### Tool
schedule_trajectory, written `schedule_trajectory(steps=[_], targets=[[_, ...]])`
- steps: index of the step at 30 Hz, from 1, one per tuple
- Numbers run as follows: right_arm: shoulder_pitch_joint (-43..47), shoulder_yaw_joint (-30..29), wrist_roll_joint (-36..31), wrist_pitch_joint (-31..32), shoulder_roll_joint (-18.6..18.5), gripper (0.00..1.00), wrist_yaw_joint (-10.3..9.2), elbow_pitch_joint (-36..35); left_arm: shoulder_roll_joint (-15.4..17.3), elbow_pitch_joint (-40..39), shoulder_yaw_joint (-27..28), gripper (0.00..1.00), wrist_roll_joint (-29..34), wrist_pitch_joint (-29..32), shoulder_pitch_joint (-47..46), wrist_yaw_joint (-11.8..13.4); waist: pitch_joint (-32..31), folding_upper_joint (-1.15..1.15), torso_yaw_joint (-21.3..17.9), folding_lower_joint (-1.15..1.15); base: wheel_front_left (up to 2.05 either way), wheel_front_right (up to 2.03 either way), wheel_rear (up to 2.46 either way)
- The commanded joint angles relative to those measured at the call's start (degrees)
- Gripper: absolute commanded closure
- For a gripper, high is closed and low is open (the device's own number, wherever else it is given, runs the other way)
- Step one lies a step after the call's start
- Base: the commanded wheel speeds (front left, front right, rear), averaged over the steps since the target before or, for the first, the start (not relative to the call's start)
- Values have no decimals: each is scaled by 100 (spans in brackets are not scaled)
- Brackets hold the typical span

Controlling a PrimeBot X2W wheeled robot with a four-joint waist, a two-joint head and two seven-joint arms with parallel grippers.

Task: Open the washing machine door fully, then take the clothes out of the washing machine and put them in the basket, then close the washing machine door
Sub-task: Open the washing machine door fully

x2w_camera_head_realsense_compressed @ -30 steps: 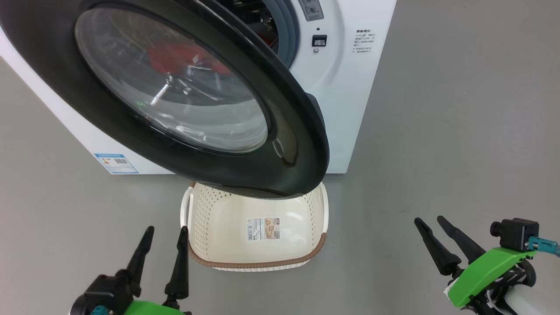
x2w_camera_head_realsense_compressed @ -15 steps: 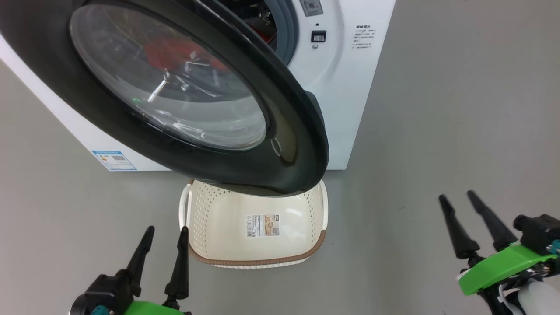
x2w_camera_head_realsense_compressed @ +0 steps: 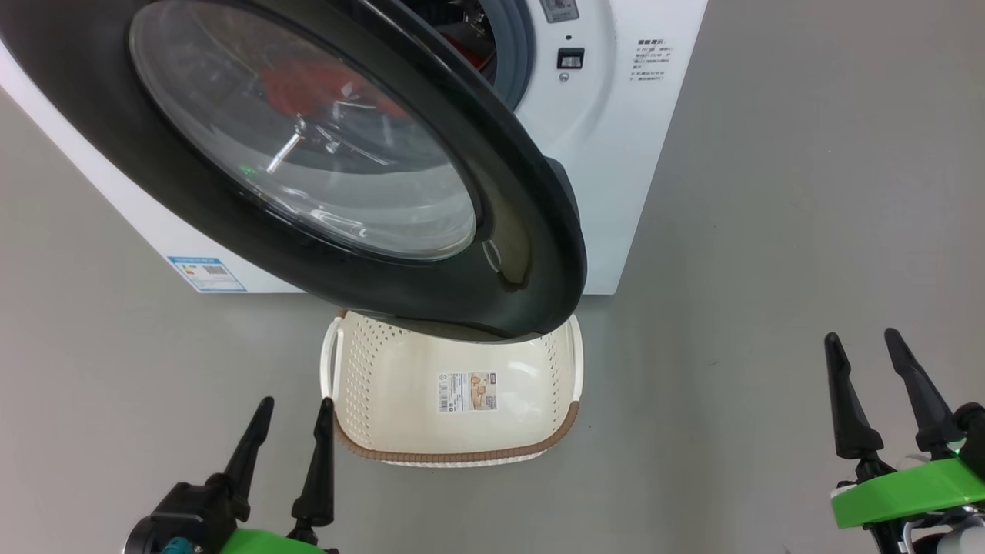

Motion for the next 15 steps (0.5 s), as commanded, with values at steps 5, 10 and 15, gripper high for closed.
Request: schedule_trajectory(steps=[5, 10, 15], targets=[[105, 12, -173, -36, -14, 0, 37, -87, 53, -132, 155, 0, 8, -70, -67, -4, 9, 0, 6, 0, 0, 0, 0], [119, 7, -240, -36, 4, 0, 37, -118, 53, -142, 159, 0, 12, -70, -71, 1, 23, 0, 3, 0, 0, 0, 0], [111, 1, -270, -36, 10, 0, 37, -149, 53, -141, 157, 0, 16, -70, -84, -3, 43, 0, 5, 0, 0, 0, 0]])
